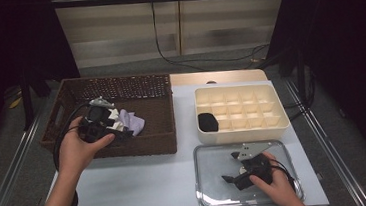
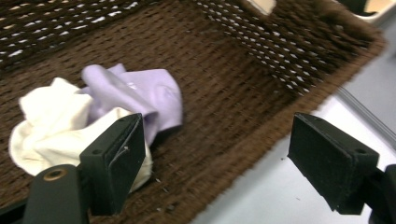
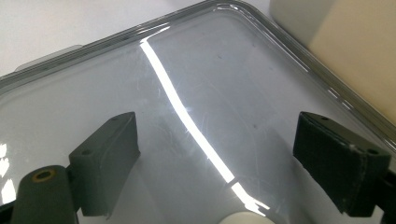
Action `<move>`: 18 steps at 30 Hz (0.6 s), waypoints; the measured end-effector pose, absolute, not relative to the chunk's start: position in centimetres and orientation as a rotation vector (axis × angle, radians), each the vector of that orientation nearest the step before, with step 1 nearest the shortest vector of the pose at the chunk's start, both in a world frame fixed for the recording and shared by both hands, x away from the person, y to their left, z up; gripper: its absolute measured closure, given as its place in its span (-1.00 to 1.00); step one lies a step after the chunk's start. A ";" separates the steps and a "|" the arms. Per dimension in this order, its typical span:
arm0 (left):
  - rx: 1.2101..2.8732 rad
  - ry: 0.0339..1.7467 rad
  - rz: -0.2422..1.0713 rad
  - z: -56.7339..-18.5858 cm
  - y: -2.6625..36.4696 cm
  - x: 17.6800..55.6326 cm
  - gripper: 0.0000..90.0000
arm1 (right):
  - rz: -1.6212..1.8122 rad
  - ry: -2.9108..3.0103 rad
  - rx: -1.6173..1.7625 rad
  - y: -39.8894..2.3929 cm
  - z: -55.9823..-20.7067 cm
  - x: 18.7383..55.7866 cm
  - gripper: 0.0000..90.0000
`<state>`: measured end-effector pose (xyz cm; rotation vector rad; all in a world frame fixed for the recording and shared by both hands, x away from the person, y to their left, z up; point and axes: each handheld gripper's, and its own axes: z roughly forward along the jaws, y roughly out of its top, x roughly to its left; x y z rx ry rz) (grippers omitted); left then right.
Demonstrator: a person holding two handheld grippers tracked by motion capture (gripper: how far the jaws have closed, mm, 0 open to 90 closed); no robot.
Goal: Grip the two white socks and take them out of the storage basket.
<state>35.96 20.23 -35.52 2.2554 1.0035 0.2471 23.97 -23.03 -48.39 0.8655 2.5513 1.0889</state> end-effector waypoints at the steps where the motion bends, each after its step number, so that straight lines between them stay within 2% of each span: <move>1: 2.254 1.011 0.251 -35.6 20.4 36.3 -0.59 | 1.089 2.551 0.865 -23.0 -48.4 24.0 -0.69; 6: 2.243 1.014 0.245 -36.0 20.7 37.4 -0.59 | 1.088 2.552 0.866 -23.0 -48.4 24.0 -0.69; 18: 2.228 1.056 0.326 -36.7 21.4 39.5 -0.59 | 1.089 2.551 0.865 -23.0 -48.4 24.0 -0.69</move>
